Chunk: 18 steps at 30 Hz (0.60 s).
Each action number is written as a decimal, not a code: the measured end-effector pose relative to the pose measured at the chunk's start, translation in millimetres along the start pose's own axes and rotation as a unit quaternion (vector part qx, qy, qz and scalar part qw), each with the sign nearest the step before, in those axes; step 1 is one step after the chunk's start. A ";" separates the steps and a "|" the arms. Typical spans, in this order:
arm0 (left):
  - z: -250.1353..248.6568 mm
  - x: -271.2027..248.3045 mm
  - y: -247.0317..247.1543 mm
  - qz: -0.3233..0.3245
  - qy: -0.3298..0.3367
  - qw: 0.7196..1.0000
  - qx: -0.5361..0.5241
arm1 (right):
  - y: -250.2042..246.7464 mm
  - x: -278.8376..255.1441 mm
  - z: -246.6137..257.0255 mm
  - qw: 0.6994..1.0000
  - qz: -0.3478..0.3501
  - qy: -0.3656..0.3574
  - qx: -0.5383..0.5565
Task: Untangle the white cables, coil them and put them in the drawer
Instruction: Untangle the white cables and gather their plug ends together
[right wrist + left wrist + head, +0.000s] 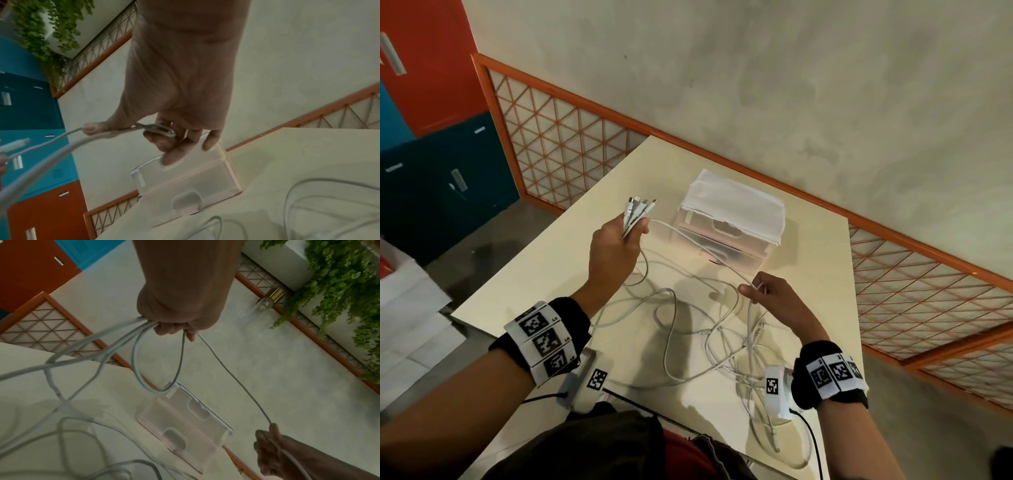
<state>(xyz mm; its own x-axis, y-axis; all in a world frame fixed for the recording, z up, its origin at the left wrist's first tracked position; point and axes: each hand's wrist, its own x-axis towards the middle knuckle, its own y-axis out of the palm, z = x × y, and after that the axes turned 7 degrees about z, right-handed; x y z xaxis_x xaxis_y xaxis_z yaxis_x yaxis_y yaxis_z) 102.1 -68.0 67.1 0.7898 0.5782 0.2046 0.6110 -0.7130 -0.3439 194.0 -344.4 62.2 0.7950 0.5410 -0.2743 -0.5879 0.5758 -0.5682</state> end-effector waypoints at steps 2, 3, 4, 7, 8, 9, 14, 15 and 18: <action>5.5 -1.5 0.6 0.002 -0.023 1.000 0.010 | 2.6 -3.4 4.6 0.998 0.004 -0.019 0.065; 7.1 -2.2 0.8 0.000 -0.030 0.999 0.015 | 3.9 -4.9 7.7 0.995 0.011 -0.022 0.096; 7.7 -2.9 0.2 -0.004 -0.032 0.999 0.018 | 5.2 -6.7 10.5 0.993 0.021 -0.022 0.118; 9.0 -1.0 -5.3 -0.028 -0.033 0.999 0.028 | 5.1 -11.8 13.2 0.990 0.014 -0.023 0.141; 10.4 0.3 -7.6 -0.035 -0.033 0.998 0.030 | 3.5 -12.8 11.9 0.989 0.002 -0.025 0.143; 12.2 1.2 -9.8 -0.040 -0.032 0.998 0.034 | 2.2 -13.5 11.3 0.989 -0.011 -0.027 0.144; 16.3 -3.1 -12.3 -0.047 -0.051 0.996 0.054 | 1.3 -17.0 11.7 0.971 -0.079 -0.036 0.221; 16.9 -3.9 -12.4 -0.050 -0.055 0.996 0.056 | 1.2 -17.6 12.5 0.967 -0.080 -0.036 0.240; 18.7 -4.5 -14.8 -0.043 -0.066 0.995 0.055 | 2.5 -15.9 12.9 0.970 -0.086 -0.035 0.224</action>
<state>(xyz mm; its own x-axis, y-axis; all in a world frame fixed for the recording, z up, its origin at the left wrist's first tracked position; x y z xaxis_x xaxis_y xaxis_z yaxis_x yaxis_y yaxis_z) 88.4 -52.6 54.2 0.7167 0.6873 0.1182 0.6607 -0.6148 -0.4308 177.9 -343.6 75.2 0.8844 0.4440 -0.1436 -0.4654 0.8618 -0.2016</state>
